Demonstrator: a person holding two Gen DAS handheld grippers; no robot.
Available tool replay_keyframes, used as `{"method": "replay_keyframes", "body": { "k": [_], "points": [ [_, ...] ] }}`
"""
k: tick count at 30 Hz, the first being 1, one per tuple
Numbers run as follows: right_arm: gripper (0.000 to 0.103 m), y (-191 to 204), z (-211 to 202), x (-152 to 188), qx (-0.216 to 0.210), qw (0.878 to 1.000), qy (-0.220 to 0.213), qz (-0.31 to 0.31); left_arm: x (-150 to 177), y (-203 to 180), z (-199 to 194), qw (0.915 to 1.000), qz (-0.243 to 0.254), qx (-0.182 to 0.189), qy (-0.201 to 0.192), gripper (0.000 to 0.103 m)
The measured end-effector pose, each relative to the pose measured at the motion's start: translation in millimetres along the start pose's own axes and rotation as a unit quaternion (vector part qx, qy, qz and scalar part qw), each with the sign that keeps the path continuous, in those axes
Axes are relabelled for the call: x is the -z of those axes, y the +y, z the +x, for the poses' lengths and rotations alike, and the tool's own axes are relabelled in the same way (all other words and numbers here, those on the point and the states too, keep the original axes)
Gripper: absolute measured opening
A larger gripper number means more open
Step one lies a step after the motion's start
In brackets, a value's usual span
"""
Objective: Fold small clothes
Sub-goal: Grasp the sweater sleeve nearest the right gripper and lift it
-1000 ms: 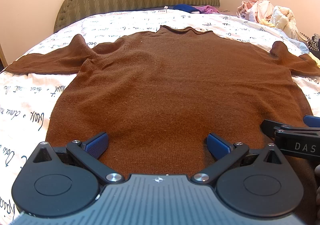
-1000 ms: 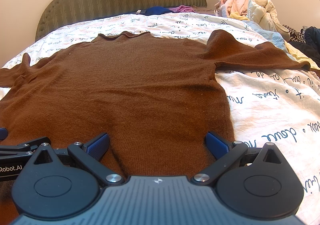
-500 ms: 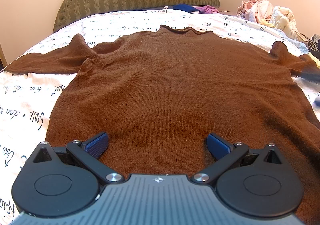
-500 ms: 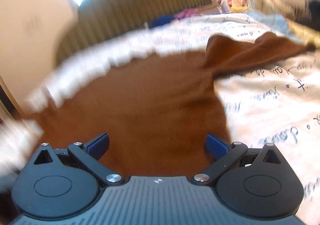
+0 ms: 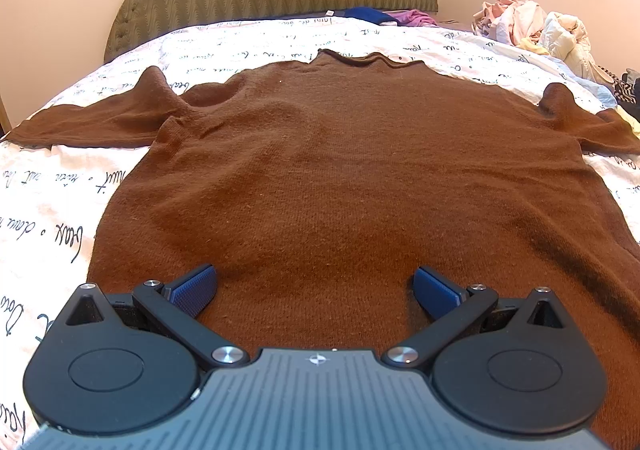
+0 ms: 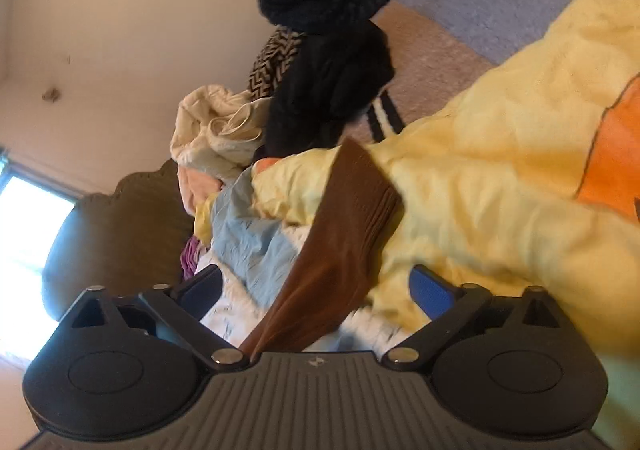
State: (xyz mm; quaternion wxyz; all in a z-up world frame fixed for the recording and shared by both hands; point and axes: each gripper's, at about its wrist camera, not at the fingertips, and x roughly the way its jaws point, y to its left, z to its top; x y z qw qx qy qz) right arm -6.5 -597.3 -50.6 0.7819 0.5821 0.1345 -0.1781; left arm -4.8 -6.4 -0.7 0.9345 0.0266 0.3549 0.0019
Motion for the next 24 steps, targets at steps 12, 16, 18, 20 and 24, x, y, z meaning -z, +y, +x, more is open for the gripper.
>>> {"method": "replay_keyframes", "body": {
  "k": [12, 16, 18, 20, 24],
  "points": [
    [0.005, 13.5, 17.1, -8.9, 0.025, 0.996, -0.058, -0.07, -0.5, -1.5, 0.7, 1.0, -0.003, 0.004, 0.001, 0.103],
    [0.005, 84.8, -2.5, 9.5, -0.041, 0.987, -0.056, -0.147, -1.0, -0.7, 1.5, 1.0, -0.005, 0.006, 0.0, 0.103],
    [0.005, 134.8, -11.2, 35.3, -0.104, 0.977, -0.036, -0.183, -1.3, 0.0, 1.5, 1.0, -0.006, 0.006, 0.0, 0.103],
    [0.005, 183.5, -13.4, 75.3, -0.176, 0.962, 0.001, -0.209, -1.3, 0.0, 1.5, 1.0, -0.006, 0.006, 0.0, 0.103],
    [0.006, 258.8, 8.6, 194.0, -0.278, 0.92, 0.124, -0.247, -1.4, 0.0, 1.5, 1.0, -0.006, 0.006, 0.0, 0.103]
  ]
}}
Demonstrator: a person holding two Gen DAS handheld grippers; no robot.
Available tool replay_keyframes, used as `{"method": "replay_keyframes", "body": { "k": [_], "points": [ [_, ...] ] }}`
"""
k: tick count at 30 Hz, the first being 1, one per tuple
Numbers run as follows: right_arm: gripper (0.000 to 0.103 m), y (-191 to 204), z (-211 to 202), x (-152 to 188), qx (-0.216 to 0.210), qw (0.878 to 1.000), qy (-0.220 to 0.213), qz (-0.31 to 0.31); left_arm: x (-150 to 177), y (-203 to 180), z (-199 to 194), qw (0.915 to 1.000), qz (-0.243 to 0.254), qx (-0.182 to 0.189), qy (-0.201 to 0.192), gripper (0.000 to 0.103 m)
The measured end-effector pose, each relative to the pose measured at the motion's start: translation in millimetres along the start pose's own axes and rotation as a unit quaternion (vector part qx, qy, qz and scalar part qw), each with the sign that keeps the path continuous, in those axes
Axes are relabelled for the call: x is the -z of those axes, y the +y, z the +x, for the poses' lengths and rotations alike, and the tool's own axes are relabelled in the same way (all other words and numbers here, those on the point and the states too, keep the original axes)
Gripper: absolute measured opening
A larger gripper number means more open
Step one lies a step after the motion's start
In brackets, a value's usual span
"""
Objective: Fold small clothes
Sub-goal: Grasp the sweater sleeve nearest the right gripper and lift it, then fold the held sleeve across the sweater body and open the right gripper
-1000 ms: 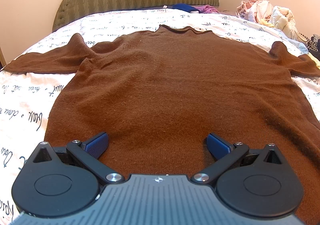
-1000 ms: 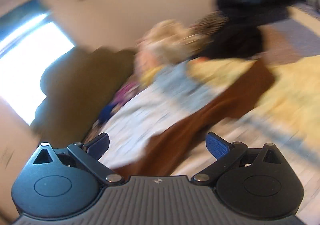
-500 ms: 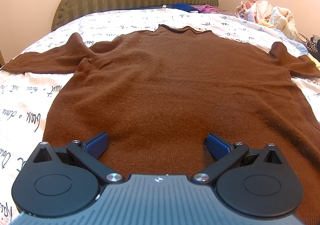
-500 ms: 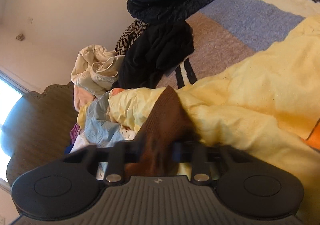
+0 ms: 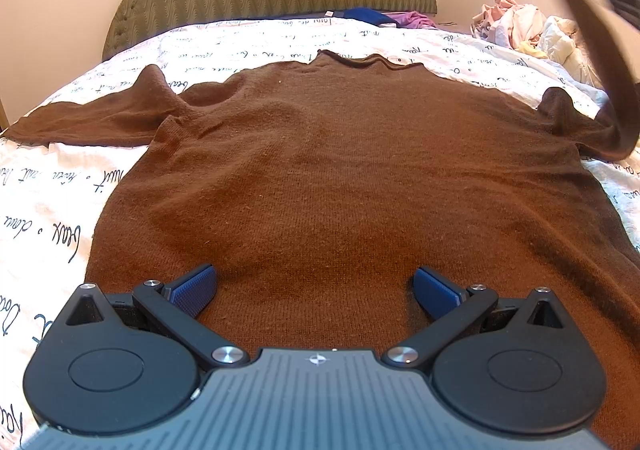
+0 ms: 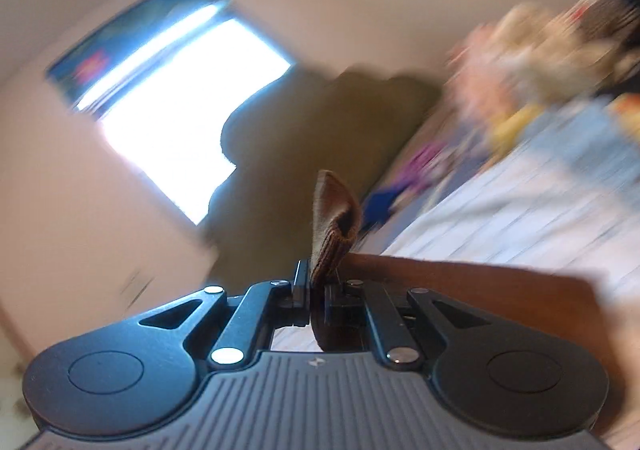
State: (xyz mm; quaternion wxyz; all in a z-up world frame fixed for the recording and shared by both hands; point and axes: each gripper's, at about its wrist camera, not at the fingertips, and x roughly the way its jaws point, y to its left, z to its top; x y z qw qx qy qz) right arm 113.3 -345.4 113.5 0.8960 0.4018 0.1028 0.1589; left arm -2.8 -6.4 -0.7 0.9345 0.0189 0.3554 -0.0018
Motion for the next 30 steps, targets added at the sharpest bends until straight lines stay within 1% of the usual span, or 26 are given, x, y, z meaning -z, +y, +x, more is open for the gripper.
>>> {"method": "replay_keyframes", "body": {
  "k": [1, 2, 4, 5, 6, 7, 8, 9, 10, 13, 15, 17, 18, 19, 20, 21, 22, 23, 24, 26, 27, 28, 29, 30],
  "points": [
    [0.006, 15.7, 26.1, 23.2, -0.019, 0.999, 0.033, -0.002, 0.0, -0.4, 0.0, 1.0, 0.0, 0.0, 0.0, 0.103],
    [0.006, 28.4, 51.9, 48.5, -0.027, 0.997, 0.065, -0.008, 0.1, -0.3, -0.5, 1.0, -0.001, 0.0, 0.0, 0.103],
    [0.008, 41.3, 95.4, 99.0, -0.018, 0.993, 0.115, -0.008, 0.1, -0.3, -0.5, 1.0, -0.001, 0.0, 0.0, 0.103],
    [0.018, 44.2, 113.8, 121.7, -0.005, 0.99, 0.139, -0.018, 0.1, 0.0, -0.5, 1.0, -0.001, 0.001, 0.0, 0.103],
    [0.044, 44.9, 129.3, 139.7, 0.017, 0.986, 0.166, -0.033, 0.1, 0.7, -0.7, 1.0, -0.002, 0.003, -0.001, 0.103],
    [0.058, 41.6, 139.0, 157.4, 0.049, 0.979, 0.191, -0.043, 0.1, 0.9, -0.8, 1.0, -0.004, 0.004, -0.001, 0.103],
    [0.067, 37.5, 139.8, 168.0, 0.069, 0.977, 0.197, -0.045, 0.2, 2.1, -1.1, 1.0, -0.005, 0.007, -0.002, 0.103],
    [0.067, 32.1, 131.4, 175.5, 0.07, 0.978, 0.193, -0.04, 0.4, 2.9, -1.5, 0.9999, -0.008, 0.01, -0.003, 0.103],
    [0.067, 27.9, 118.6, 177.4, 0.056, 0.979, 0.191, -0.036, 0.6, 4.6, -2.3, 0.9998, -0.012, 0.015, -0.005, 0.103],
    [0.067, 11.1, 67.3, 166.0, 0.015, 0.985, 0.168, -0.02, -0.1, 16.5, -4.9, 0.9982, -0.039, 0.042, -0.014, 0.103],
    [0.067, -1.4, 40.9, 162.6, 0.016, 0.984, 0.174, -0.023, -7.3, 26.2, -6.4, 0.9953, -0.069, 0.066, -0.016, 0.103],
    [0.067, -13.8, 21.1, 166.5, 0.03, 0.982, 0.179, -0.046, -25.4, 35.6, -4.9, 0.9895, -0.099, 0.102, -0.024, 0.103],
    [0.067, -19.5, 14.9, 170.6, 0.043, 0.981, 0.18, -0.058, -37.2, 39.0, -2.1, 0.9866, -0.111, 0.117, -0.028, 0.103],
    [0.065, -28.4, 11.3, 174.8, 0.053, 0.98, 0.182, -0.06, -51.9, 42.2, 3.4, 0.9838, -0.121, 0.13, -0.029, 0.103],
    [0.065, -37.0, 10.0, 178.6, 0.047, 0.981, 0.183, -0.044, -67.7, 45.9, 12.0, 0.9807, -0.134, 0.14, -0.027, 0.103],
    [0.068, -39.5, 8.8, 177.3, 0.038, 0.983, 0.179, -0.029, -82.6, 50.1, 22.9, 0.9771, -0.152, 0.148, -0.023, 0.103],
    [0.072, -39.7, 9.8, 174.6, 0.029, 0.984, 0.175, -0.026, -95.7, 54.3, 35.3, 0.9723, -0.171, 0.158, -0.018, 0.103],
    [0.077, -40.5, 11.0, 175.5, 0.02, 0.984, 0.177, -0.023, -108.6, 59.0, 51.7, 0.9652, -0.193, 0.176, -0.01, 0.103],
    [0.077, -40.7, 12.8, 176.6, 0.018, 0.983, 0.18, -0.022, -119.2, 62.6, 68.0, 0.9576, -0.214, 0.193, 0.002, 0.102],
    [0.078, -40.3, 13.7, 176.5, 0.017, 0.983, 0.182, -0.025, -132.9, 67.5, 98.4, 0.9445, -0.253, 0.208, 0.026, 0.096],
    [0.078, -40.8, 14.1, 176.5, 0.014, 0.983, 0.182, -0.023, -137.1, 67.3, 111.1, 0.9395, -0.266, 0.214, 0.033, 0.087],
    [0.078, -42.7, 13.3, 176.2, 0.011, 0.983, 0.181, -0.019, -140.7, 66.1, 123.2, 0.9371, -0.275, 0.211, 0.042, 0.069],
    [0.078, -44.0, 12.5, 175.7, 0.008, 0.983, 0.18, -0.015, -142.6, 64.4, 135.8, 0.9373, -0.28, 0.2, 0.054, 0.06],
    [0.078, -44.6, 12.7, 175.5, 0.006, 0.984, 0.18, -0.012, -145.8, 62.2, 147.7, 0.9386, -0.281, 0.188, 0.066, 0.049]
  ]
}}
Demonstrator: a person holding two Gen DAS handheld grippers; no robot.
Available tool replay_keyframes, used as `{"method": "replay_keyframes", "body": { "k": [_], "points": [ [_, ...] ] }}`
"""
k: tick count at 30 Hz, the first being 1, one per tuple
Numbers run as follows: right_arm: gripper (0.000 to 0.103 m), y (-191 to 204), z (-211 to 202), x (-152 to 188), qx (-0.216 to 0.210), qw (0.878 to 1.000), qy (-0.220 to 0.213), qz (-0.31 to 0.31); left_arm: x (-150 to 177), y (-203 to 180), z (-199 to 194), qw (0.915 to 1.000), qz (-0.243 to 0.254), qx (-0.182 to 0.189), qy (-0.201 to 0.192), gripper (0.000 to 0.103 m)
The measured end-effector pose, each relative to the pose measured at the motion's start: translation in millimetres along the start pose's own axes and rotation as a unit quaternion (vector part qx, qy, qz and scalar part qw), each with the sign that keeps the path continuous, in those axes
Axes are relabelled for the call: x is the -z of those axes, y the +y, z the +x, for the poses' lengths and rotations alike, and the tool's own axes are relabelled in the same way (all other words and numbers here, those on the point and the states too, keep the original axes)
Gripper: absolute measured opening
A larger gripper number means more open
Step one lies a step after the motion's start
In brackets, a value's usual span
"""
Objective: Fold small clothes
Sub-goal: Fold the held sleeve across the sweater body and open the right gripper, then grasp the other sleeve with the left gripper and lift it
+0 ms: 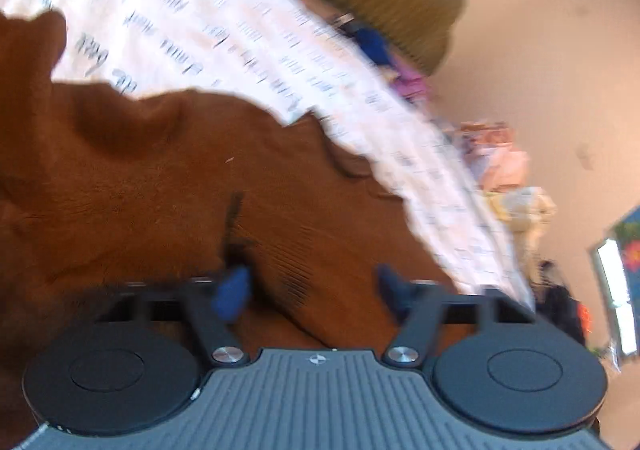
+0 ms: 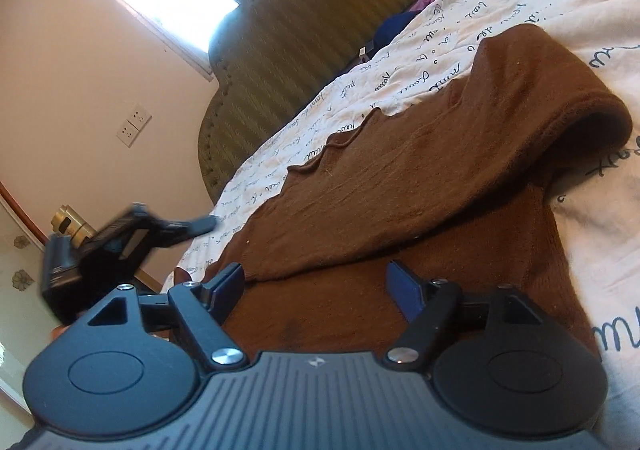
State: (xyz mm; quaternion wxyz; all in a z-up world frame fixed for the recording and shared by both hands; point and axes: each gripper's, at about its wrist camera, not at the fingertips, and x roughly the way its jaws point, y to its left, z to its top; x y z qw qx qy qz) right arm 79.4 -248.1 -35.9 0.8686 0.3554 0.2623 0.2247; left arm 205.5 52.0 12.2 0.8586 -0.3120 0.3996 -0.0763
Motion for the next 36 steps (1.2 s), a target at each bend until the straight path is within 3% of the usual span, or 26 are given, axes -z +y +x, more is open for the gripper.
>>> {"method": "replay_keyframes", "body": {
  "k": [5, 6, 10, 12, 15, 17, 20, 24, 27, 30, 32, 34, 35, 36],
  "points": [
    [0.079, -3.2, -1.1, 0.6, -0.01, 1.0, 0.001, 0.004, -6.5, -7.8, 28.8, 0.998, 0.037, -0.051, -0.005, 0.033],
    [0.079, -3.4, -0.7, 0.5, -0.012, 1.0, 0.001, 0.005, -6.9, -10.5, 28.3, 0.997, 0.043, -0.064, -0.01, 0.002],
    [0.079, -4.8, -0.7, 0.6, -0.016, 1.0, 0.001, 0.008, -11.9, -17.8, -7.0, 0.9906, 0.063, -0.103, -0.064, 0.004],
    [0.079, -5.4, -1.6, 0.9, -0.017, 1.0, 0.001, 0.008, -14.7, -17.4, -37.4, 0.9805, 0.08, -0.134, -0.119, 0.004],
    [0.079, -5.2, -2.3, 1.4, -0.014, 1.0, 0.001, 0.006, -22.6, 11.0, -74.2, 0.9664, 0.049, -0.185, -0.172, 0.004],
    [0.079, -4.1, -1.1, 1.5, -0.012, 1.0, 0.002, 0.003, -25.7, 35.5, -78.1, 0.9617, 0.043, -0.216, -0.164, 0.004],
    [0.079, -2.0, 0.1, 1.9, -0.007, 1.0, 0.004, -0.002, -19.3, 61.4, -54.3, 0.9584, 0.037, -0.251, -0.13, 0.005],
    [0.081, 19.1, -5.3, -4.3, 0.019, 0.999, 0.017, -0.029, 0.4, 63.2, -52.3, 0.9472, 0.073, -0.271, -0.156, 0.006],
    [0.084, 50.7, -18.0, -24.2, 0.001, 0.996, -0.026, -0.087, 4.1, 57.1, -49.5, 0.9394, 0.097, -0.285, -0.164, 0.006],
    [0.097, 62.3, 7.0, -55.0, 0.047, 0.991, -0.023, -0.126, 1.3, 62.8, -51.8, 0.9447, 0.088, -0.271, -0.163, 0.006],
    [0.097, 50.7, 47.3, -68.6, 0.128, 0.981, 0.021, -0.146, 3.7, 66.5, -53.9, 0.9477, 0.084, -0.262, -0.162, 0.006],
    [0.097, 29.3, 84.6, -65.6, 0.242, 0.951, 0.067, -0.179, 3.4, 70.6, -54.8, 0.9506, 0.08, -0.253, -0.161, 0.007],
    [0.099, 24.1, 90.8, -55.8, 0.264, 0.937, 0.055, -0.222, 2.9, 72.3, -55.2, 0.9516, 0.076, -0.251, -0.16, 0.008],
    [0.1, 24.0, 92.2, -48.8, 0.263, 0.932, 0.052, -0.244, 1.9, 73.6, -55.4, 0.9522, 0.072, -0.25, -0.16, 0.01]
  ]
}}
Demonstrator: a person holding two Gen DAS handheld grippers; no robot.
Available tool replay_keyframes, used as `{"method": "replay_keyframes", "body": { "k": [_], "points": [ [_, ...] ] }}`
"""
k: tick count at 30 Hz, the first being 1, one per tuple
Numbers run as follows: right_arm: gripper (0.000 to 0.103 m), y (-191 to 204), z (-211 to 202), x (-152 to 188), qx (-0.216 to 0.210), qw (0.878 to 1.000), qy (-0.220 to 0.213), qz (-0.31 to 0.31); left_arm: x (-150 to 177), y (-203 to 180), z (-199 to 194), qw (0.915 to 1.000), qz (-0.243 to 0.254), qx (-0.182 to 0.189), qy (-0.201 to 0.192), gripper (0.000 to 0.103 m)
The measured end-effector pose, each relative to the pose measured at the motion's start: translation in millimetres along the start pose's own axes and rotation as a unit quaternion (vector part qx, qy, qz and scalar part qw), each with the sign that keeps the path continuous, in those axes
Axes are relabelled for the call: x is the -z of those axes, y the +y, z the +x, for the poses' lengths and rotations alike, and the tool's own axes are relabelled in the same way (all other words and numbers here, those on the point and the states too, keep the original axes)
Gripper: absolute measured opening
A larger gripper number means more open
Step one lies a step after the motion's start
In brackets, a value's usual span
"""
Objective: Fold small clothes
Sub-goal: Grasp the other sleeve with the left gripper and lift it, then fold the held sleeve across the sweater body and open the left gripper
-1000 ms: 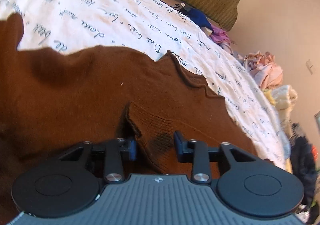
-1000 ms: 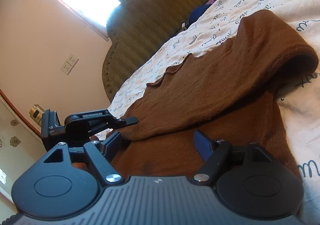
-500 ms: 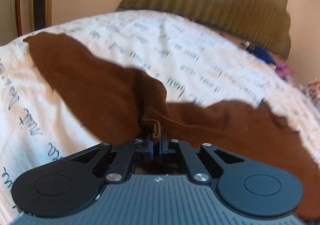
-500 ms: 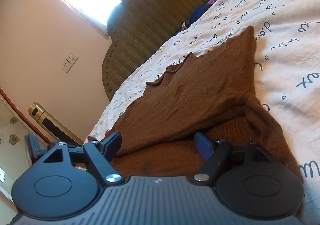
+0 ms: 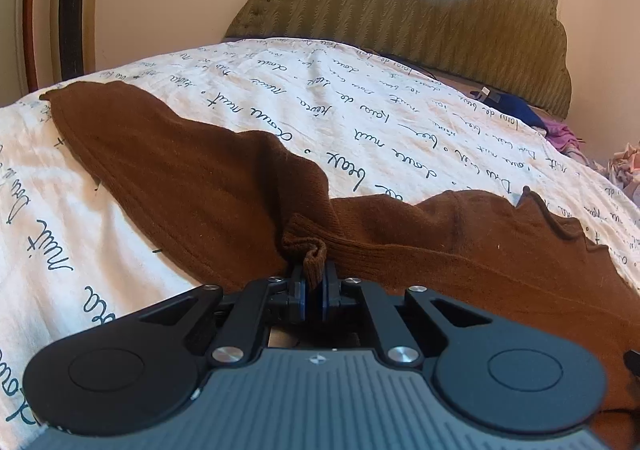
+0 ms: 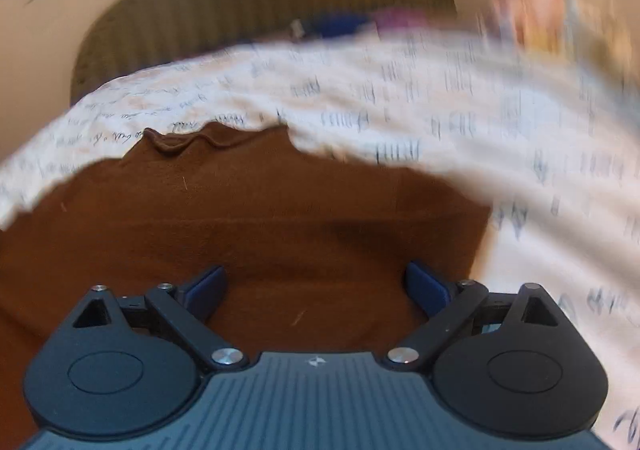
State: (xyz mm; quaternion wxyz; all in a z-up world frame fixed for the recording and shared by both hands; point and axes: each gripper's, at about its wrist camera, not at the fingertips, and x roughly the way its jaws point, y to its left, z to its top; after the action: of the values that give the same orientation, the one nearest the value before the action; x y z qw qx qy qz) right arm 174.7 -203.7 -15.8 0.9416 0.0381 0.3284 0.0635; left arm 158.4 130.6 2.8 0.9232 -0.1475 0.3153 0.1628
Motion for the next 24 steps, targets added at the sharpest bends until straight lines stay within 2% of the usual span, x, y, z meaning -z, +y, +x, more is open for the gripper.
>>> {"method": "replay_keyframes", "body": {
  "k": [2, 3, 4, 5, 6, 7, 8, 10, 14, 16, 19, 21, 23, 24],
  "points": [
    [0.1, 1.8, -1.4, 1.8, 0.006, 1.0, 0.0, -0.001, -2.4, 2.4, 0.7, 0.9999, -0.002, 0.01, 0.003, 0.011],
    [0.1, 1.7, -1.8, 2.7, 0.005, 1.0, 0.0, -0.003, -5.2, 6.5, -1.8, 0.9997, -0.01, 0.024, 0.005, 0.02],
    [0.1, -2.6, -2.5, 4.9, 0.001, 1.0, -0.001, 0.0, -8.8, 14.2, -6.0, 0.9986, -0.025, 0.047, 0.006, 0.049],
    [0.1, -4.7, -3.5, 5.5, -0.004, 1.0, -0.003, 0.004, -12.4, 25.7, -12.8, 0.9957, -0.047, 0.08, 0.001, 0.067],
    [0.1, -6.3, -4.4, 6.3, -0.009, 1.0, -0.006, 0.008, -16.2, 39.6, -21.2, 0.9923, -0.073, 0.099, -0.016, 0.096],
    [0.1, -7.4, -6.2, 7.0, -0.013, 1.0, -0.008, 0.011, -20.4, 56.6, -33.1, 0.9882, -0.104, 0.101, -0.051, 0.101],
    [0.1, -8.2, -7.0, 7.4, -0.016, 1.0, -0.01, 0.013, -25.7, 74.5, -42.0, 0.9826, -0.134, 0.098, -0.084, 0.101],
    [0.1, -7.2, -7.8, 5.4, -0.017, 1.0, -0.012, 0.013, -46.2, 115.0, -41.6, 0.9717, -0.186, 0.104, -0.101, 0.101],
    [0.101, -4.7, -7.7, 5.3, -0.014, 1.0, -0.013, 0.01, -91.1, 207.4, -12.0, 0.9466, -0.304, 0.066, -0.084, 0.098],
    [0.101, -5.0, -7.8, 5.7, -0.015, 1.0, -0.013, 0.011, -106.5, 245.1, 12.5, 0.9347, -0.348, 0.039, -0.063, 0.088],
    [0.101, -4.8, -7.7, 5.3, -0.017, 1.0, -0.014, 0.015, -121.6, 278.0, 43.8, 0.9328, -0.358, 0.013, -0.043, 0.08],
    [0.102, -4.1, -7.1, 5.0, -0.017, 1.0, -0.014, 0.015, -127.1, 284.7, 53.2, 0.9329, -0.357, 0.012, -0.049, 0.079],
    [0.102, -3.8, -6.8, 4.7, -0.015, 1.0, -0.013, 0.014, -134.0, 281.7, 56.1, 0.9381, -0.34, 0.003, -0.064, 0.07],
    [0.103, -3.7, -6.3, 4.5, -0.014, 1.0, -0.013, 0.013, -136.5, 279.9, 59.0, 0.9409, -0.332, -0.002, -0.068, 0.059]
  ]
}}
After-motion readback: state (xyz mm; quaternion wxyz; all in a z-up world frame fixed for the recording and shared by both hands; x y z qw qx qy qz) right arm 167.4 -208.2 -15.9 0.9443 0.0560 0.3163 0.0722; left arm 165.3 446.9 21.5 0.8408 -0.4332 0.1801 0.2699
